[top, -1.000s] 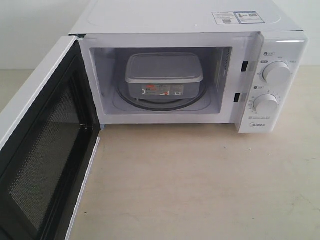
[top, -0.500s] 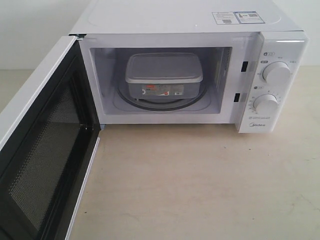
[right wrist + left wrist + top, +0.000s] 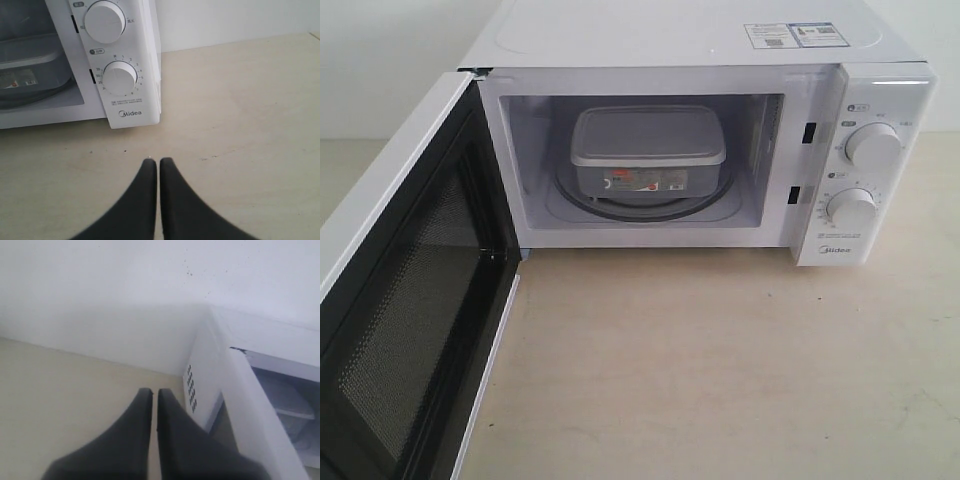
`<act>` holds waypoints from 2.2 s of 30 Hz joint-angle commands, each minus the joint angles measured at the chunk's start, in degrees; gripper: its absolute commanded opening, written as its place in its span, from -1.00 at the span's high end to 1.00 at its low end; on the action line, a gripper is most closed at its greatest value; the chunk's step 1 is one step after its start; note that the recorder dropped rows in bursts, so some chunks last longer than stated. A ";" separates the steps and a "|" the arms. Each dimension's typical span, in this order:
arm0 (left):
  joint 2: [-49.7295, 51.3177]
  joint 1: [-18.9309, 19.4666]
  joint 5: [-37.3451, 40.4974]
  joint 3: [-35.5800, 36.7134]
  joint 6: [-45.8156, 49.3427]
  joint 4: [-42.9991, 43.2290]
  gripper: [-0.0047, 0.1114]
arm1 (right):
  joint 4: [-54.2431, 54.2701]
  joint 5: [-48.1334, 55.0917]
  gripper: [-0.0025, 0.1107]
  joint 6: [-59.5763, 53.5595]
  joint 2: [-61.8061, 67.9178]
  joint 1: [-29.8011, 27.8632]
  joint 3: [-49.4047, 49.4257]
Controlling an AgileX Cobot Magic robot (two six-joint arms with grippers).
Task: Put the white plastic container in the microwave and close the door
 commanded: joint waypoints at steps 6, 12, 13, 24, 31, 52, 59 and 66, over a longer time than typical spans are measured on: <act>0.10 0.08 4.58 -7.99 0.01 -11.59 0.84 | -0.04 -0.05 0.96 -0.01 -0.24 0.10 -0.07; 9.74 0.08 16.16 -8.79 -0.62 -9.79 0.84 | -0.04 0.09 0.96 -0.01 -0.24 0.10 -0.07; 14.43 0.08 15.79 -9.47 -0.62 -9.44 0.84 | -0.04 0.09 0.96 -0.01 -0.24 0.10 -0.07; 56.52 0.08 28.60 -16.86 34.50 -26.53 0.84 | -0.04 0.09 0.96 -0.01 -0.24 0.10 -0.07; 62.13 0.08 28.60 -16.86 54.79 -48.15 0.84 | -0.04 0.09 0.96 -0.01 -0.24 0.10 -0.07; 74.48 -10.88 13.96 -20.13 79.35 -61.85 0.84 | -0.04 0.09 0.96 -0.01 -0.24 0.10 -0.07; 79.92 -13.47 7.65 -25.34 79.30 -62.96 0.84 | -0.04 0.09 0.96 -0.01 -0.24 0.10 -0.07; 84.42 -13.47 3.16 -28.17 79.30 -63.12 0.84 | -0.04 0.09 0.96 -0.01 -0.24 0.10 -0.07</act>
